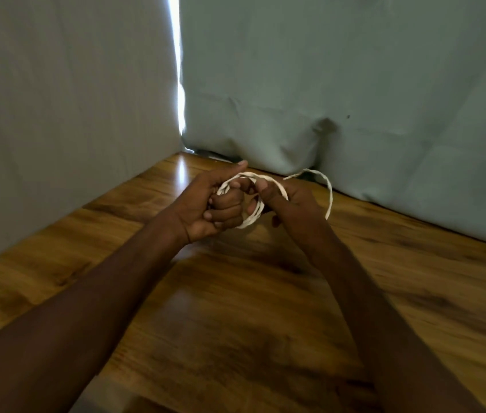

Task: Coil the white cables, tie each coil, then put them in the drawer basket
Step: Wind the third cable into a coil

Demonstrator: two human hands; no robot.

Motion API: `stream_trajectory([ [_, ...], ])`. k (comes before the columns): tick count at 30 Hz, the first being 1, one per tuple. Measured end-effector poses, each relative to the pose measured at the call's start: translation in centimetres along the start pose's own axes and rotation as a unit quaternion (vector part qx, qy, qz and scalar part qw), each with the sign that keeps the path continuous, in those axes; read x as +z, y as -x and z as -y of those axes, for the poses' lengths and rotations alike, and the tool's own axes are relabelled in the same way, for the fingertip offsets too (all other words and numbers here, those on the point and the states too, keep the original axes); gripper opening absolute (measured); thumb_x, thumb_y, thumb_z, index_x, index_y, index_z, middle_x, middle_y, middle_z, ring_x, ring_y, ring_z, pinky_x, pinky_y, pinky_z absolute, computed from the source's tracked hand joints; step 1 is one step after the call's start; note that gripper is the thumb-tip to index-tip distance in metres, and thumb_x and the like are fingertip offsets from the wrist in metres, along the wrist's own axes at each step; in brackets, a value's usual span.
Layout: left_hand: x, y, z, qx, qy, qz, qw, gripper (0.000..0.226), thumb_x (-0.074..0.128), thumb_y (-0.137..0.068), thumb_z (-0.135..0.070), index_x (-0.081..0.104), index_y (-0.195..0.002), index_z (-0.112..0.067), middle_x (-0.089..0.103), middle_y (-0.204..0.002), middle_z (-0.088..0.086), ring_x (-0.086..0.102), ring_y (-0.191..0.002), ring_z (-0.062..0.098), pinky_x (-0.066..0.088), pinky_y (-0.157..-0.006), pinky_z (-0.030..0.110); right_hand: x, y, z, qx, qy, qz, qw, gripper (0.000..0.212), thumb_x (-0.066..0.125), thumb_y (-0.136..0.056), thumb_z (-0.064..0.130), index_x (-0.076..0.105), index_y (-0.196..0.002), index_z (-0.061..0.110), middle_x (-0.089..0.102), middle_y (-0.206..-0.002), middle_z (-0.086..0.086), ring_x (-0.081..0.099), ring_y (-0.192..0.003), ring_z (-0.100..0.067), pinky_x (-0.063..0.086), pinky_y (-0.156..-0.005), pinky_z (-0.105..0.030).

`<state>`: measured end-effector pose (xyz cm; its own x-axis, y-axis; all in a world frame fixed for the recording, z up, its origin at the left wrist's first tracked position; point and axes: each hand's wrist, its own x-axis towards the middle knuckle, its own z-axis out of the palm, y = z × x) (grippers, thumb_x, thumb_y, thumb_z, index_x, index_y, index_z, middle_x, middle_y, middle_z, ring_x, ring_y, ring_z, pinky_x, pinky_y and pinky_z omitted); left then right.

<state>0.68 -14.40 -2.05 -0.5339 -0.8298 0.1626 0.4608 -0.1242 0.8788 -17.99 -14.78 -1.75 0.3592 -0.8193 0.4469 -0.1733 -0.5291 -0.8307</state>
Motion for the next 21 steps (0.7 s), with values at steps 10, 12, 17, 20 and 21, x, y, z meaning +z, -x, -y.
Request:
stream_trajectory([
  [10, 1.3, -0.7, 0.6, 0.012, 0.072, 0.084, 0.994, 0.047, 0.028, -0.106, -0.056, 0.034, -0.084, -0.016, 0.017, -0.043, -0.002, 0.009, -0.035, 0.014, 0.041, -0.043, 0.025, 0.8, -1.0, 1.0, 0.186, -0.067, -0.135, 0.971, 0.028, 0.063, -0.101, 0.036, 0.070, -0.084, 0.015, 0.073, -0.083, -0.014, 0.068, -0.075, -0.028, 0.042, -0.045, -0.023],
  [12, 1.3, -0.7, 0.7, 0.012, 0.057, 0.078, 0.995, 0.039, 0.031, -0.107, -0.049, 0.022, -0.083, -0.020, 0.017, -0.044, -0.003, 0.011, -0.036, 0.012, 0.041, -0.043, 0.025, 0.5, -0.9, 1.3, 0.214, -0.065, -0.136, 0.965, 0.026, 0.064, -0.099, 0.038, 0.069, -0.086, 0.016, 0.074, -0.084, -0.008, 0.070, -0.077, -0.025, 0.042, -0.045, -0.022],
  [17, 1.0, -0.7, 0.4, 0.028, 0.050, 0.003, 0.998, 0.046, 0.029, -0.110, -0.040, 0.046, -0.073, -0.018, 0.012, -0.042, -0.007, 0.009, -0.031, 0.012, 0.027, -0.035, 0.020, 0.1, 0.0, 1.3, 0.135, -0.075, -0.079, 0.985, 0.028, 0.064, -0.100, 0.041, 0.075, -0.084, 0.021, 0.076, -0.074, -0.003, 0.068, -0.061, -0.013, 0.041, -0.043, -0.021],
  [20, -0.1, -0.7, -0.2, 0.072, 0.118, 0.002, 0.990, 0.039, 0.031, -0.110, -0.040, 0.039, -0.078, -0.020, 0.014, -0.042, -0.007, 0.012, -0.031, 0.011, 0.025, -0.036, 0.023, -0.2, 0.1, 0.2, 0.099, -0.082, -0.063, 0.990, 0.024, 0.062, -0.103, 0.031, 0.071, -0.090, 0.013, 0.075, -0.072, -0.003, 0.063, -0.048, -0.014, 0.036, -0.039, -0.019],
  [21, -0.7, -0.7, -0.4, 0.092, 0.147, 0.004, 0.985, 0.037, 0.031, -0.110, -0.040, 0.038, -0.079, -0.021, 0.017, -0.041, -0.007, 0.014, -0.031, 0.011, 0.025, -0.036, 0.023, -0.2, 0.2, -0.2, 0.092, -0.052, -0.057, 0.993, 0.025, 0.060, -0.104, 0.029, 0.069, -0.089, 0.012, 0.074, -0.072, -0.004, 0.060, -0.044, -0.014, 0.036, -0.038, -0.020],
])
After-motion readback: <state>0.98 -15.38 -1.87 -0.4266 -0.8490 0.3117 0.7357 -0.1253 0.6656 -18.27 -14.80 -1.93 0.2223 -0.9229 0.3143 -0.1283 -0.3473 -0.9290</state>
